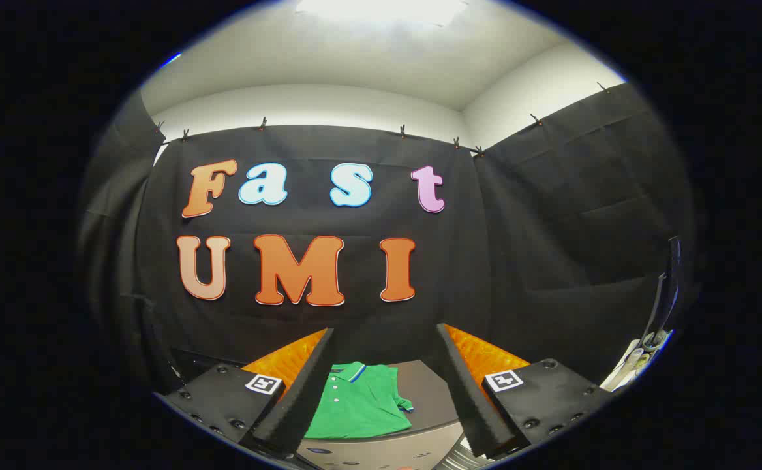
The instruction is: Put the clothes into the washing machine and then close the washing machine lid.
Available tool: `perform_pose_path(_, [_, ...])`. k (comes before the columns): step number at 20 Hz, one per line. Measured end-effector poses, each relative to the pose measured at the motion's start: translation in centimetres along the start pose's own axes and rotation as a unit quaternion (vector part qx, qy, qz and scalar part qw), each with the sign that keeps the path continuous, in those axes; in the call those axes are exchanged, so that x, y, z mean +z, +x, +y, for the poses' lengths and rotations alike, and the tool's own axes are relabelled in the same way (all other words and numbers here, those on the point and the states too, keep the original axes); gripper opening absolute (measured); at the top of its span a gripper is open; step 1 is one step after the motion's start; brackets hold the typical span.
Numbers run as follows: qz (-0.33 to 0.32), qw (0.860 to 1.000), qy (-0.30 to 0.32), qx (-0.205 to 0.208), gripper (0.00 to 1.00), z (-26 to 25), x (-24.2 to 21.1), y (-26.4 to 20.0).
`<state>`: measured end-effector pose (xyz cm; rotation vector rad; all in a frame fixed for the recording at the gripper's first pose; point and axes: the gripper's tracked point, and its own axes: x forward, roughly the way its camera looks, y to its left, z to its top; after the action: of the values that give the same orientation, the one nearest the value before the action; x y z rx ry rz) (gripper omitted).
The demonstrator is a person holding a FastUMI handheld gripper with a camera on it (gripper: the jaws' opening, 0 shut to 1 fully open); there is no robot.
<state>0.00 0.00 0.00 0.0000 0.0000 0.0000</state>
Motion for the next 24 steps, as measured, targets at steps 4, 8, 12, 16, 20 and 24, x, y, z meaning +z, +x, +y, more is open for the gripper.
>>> perform_pose_path(4, [0.002, 1.000, 0.010, 0.012, 0.98, 0.4, -0.3, 1.3])
perform_pose_path(8, [0.004, 1.000, 0.011, 0.014, 0.98, 0.4, -0.7, 2.3])
perform_pose_path(12, [0.004, 1.000, 0.020, 0.014, 0.98, -0.1, -1.1, 2.7])
perform_pose_path(16, [0.002, 1.000, 0.015, 0.007, 0.98, -0.5, -1.3, 3.0])
perform_pose_path(20, [0.001, 1.000, 0.026, 0.007, 0.98, -0.2, -1.3, 3.5])
perform_pose_path(24, [0.002, 0.999, 0.034, 0.012, 0.98, 0.3, -1.6, 3.7])
